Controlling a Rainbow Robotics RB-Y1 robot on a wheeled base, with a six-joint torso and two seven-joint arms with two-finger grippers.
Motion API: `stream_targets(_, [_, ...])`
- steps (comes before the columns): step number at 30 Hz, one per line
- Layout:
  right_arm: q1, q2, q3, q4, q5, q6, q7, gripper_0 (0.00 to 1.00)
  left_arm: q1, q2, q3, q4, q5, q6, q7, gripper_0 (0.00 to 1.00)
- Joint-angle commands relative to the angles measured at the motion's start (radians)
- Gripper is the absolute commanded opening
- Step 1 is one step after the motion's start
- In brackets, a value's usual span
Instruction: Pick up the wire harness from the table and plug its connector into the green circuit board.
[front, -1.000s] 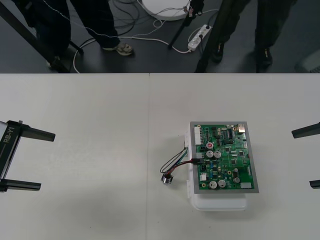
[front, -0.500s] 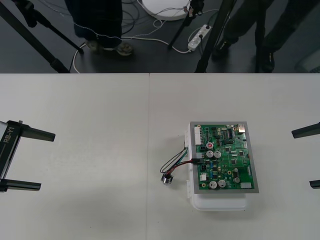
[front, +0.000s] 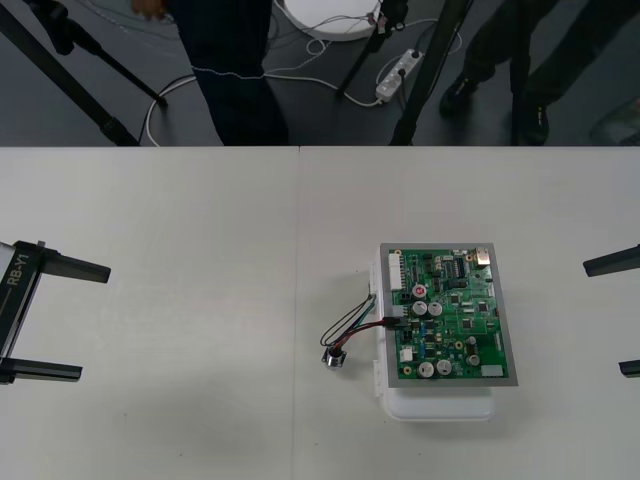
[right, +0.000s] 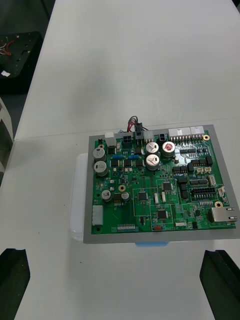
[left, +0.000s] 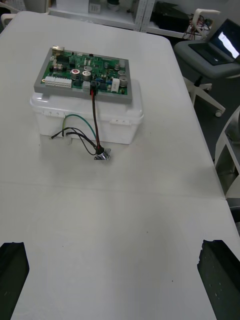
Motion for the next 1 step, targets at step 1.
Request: stream_targets(1, [0.016, 0.010, 0.008, -0.010, -0.014, -0.006, 0.032, 1.00, 0.027, -0.014, 0.034, 0.000, -0.003, -0.037, -0.014, 1.00])
